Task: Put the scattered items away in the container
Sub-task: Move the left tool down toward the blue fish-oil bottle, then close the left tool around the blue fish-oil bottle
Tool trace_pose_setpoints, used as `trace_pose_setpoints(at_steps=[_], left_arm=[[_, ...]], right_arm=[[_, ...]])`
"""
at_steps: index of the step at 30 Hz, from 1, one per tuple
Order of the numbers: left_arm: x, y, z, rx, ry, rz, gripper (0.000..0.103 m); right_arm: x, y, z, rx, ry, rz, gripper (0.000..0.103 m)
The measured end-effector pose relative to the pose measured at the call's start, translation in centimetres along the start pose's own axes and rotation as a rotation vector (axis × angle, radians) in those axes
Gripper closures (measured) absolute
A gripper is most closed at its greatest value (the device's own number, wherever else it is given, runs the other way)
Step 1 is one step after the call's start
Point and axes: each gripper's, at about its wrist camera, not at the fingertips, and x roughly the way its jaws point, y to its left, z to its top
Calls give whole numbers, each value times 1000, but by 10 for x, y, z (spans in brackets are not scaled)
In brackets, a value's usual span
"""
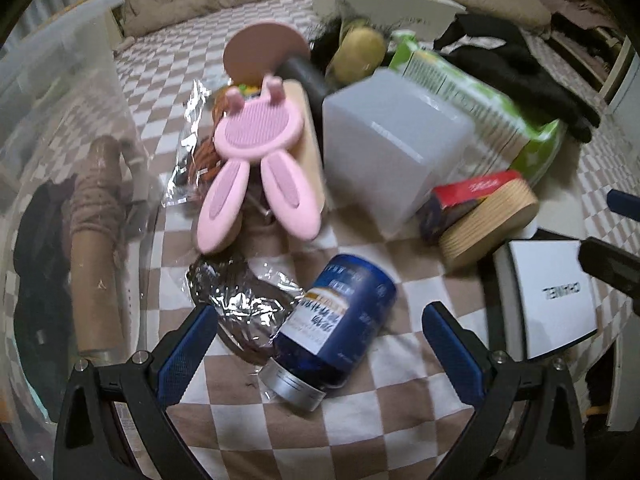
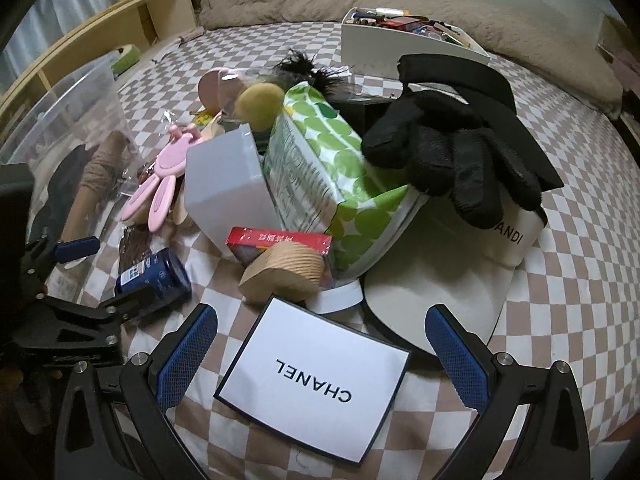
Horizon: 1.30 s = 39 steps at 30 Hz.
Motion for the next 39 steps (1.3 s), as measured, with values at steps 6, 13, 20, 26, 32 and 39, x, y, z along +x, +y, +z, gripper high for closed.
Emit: trace_pose_setpoints(at_steps=[6, 13, 20, 26, 32, 39], left_arm=[[18, 2, -5, 7, 42, 17, 0], [44, 7, -13, -2, 113, -9, 0], [49, -8, -31, 163, 33, 67, 0], [45, -12, -41, 289, -52, 26, 0], [51, -20, -38, 320, -9, 10, 0], [38, -22, -43, 309, -32, -22, 15]], right_arm=[[10, 11, 3, -13, 30, 18, 0], [30, 18, 14, -6, 64, 16, 0], [48, 11, 19, 75, 96, 78, 0], [54, 6, 14, 138, 103, 199, 0], [56, 7, 8, 180, 101, 331, 0], [60, 7, 7, 197, 61, 291, 0]])
